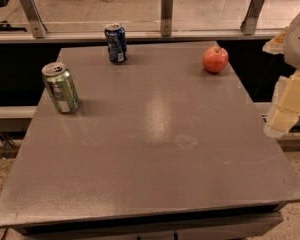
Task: Pick apple
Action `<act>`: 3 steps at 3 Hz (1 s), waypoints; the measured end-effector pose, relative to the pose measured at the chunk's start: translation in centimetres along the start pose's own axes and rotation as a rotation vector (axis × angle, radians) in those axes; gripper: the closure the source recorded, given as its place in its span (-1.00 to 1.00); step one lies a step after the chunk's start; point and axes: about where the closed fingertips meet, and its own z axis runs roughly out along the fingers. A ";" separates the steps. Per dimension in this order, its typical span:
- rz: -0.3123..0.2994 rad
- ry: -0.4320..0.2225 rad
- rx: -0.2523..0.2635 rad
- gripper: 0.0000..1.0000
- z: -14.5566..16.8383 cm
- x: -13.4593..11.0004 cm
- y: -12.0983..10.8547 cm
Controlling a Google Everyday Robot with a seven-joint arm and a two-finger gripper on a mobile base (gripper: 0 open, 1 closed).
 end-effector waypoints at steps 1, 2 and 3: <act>0.000 0.000 0.000 -1.00 0.0 0.0 0.0; 0.021 -0.002 0.023 -1.00 0.3 -0.1 -1.1; 0.064 -0.010 0.056 -1.00 1.4 -0.3 -3.6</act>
Offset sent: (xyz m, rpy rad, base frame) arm 0.0252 -0.0048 -0.0050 0.0068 -0.0218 -0.0553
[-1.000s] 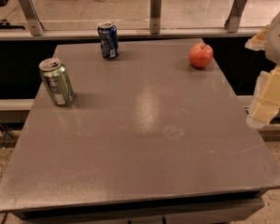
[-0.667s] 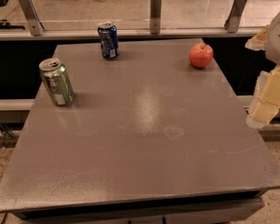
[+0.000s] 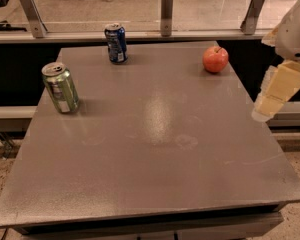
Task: Pick apple
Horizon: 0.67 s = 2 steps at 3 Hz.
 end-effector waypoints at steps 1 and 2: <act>0.050 -0.009 0.024 -1.00 1.7 -0.3 -2.9; 0.109 -0.023 0.048 -1.00 3.2 -0.5 -5.8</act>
Offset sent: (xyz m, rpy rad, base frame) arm 0.1059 -0.0200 -0.0195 0.0796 -0.0620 -0.1819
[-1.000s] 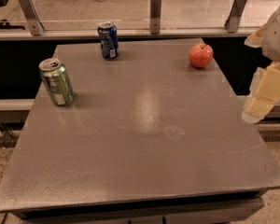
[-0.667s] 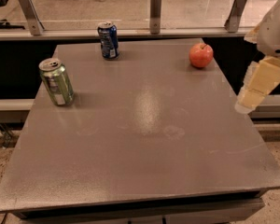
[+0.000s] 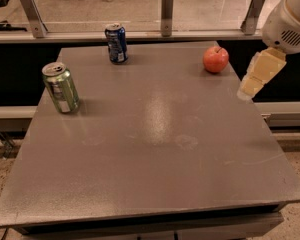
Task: Pick apple
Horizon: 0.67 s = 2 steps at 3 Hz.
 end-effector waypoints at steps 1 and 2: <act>0.095 -0.034 0.034 -1.00 1.5 0.0 -3.2; 0.186 -0.080 0.060 -1.00 2.7 0.1 -5.8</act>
Offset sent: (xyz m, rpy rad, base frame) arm 0.0725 -0.0334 -0.0057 0.1486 -0.0830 -0.2120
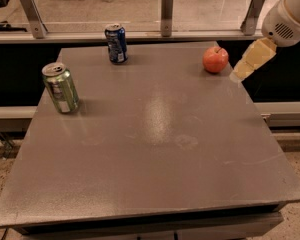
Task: Pick apple
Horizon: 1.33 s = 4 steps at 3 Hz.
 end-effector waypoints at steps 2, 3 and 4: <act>0.129 -0.097 0.018 -1.00 5.0 -1.3 -4.2; 0.183 -0.129 0.000 -1.00 8.4 -2.0 -6.1; 0.231 -0.150 -0.040 -1.00 11.7 -2.4 -7.3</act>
Offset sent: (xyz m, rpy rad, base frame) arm 0.0893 -0.0140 -0.0346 0.1769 -0.0825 -0.1313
